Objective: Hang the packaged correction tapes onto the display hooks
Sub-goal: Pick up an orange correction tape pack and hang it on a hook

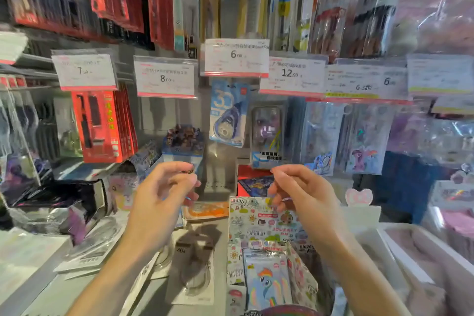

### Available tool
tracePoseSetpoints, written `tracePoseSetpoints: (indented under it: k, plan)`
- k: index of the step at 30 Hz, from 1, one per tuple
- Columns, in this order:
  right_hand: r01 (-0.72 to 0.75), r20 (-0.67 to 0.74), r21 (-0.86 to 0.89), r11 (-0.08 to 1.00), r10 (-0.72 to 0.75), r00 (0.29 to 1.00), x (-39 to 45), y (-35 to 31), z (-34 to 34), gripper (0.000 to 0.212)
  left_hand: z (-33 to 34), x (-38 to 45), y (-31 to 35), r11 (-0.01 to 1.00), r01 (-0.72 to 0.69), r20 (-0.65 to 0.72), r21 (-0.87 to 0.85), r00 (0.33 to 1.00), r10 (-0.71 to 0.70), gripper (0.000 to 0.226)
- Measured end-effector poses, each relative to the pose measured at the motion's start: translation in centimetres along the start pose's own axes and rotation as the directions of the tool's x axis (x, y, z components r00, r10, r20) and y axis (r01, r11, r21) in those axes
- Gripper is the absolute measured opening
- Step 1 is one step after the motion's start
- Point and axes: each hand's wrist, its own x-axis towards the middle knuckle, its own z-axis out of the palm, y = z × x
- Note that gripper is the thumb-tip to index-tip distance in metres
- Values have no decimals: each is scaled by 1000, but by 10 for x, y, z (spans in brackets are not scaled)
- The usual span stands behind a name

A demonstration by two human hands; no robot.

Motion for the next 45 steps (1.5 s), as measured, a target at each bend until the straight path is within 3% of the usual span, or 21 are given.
tracePoseSetpoints:
  k: [10,15,21,27,33,37,45]
  plan:
    - [-136,-39,16,991,136,990,-62,31,35,14,-56,-64,-37,971,193,-143,-143,966,-213,14]
    - [-138,-112,-3,990,137,984,-73,35,80,10,-92,-52,-49,951,247,-77,-187,961,-265,13]
    - [-99,-269,-59,993,80,960,-84,40,139,9,-149,-28,-59,932,291,100,-215,956,-275,13]
    - [-125,-298,-150,981,76,951,-96,44,186,9,-196,-8,-70,910,346,190,-227,933,-307,13]
    - [-197,-251,-292,936,124,960,-80,62,211,9,-217,19,-77,954,296,264,-43,924,-275,13]
    - [-215,-218,-479,851,122,968,-39,90,219,8,-208,48,-86,951,278,313,135,899,-307,15]
    - [-288,-163,-656,697,241,957,46,150,218,15,-153,102,-146,843,16,456,537,836,-306,16]
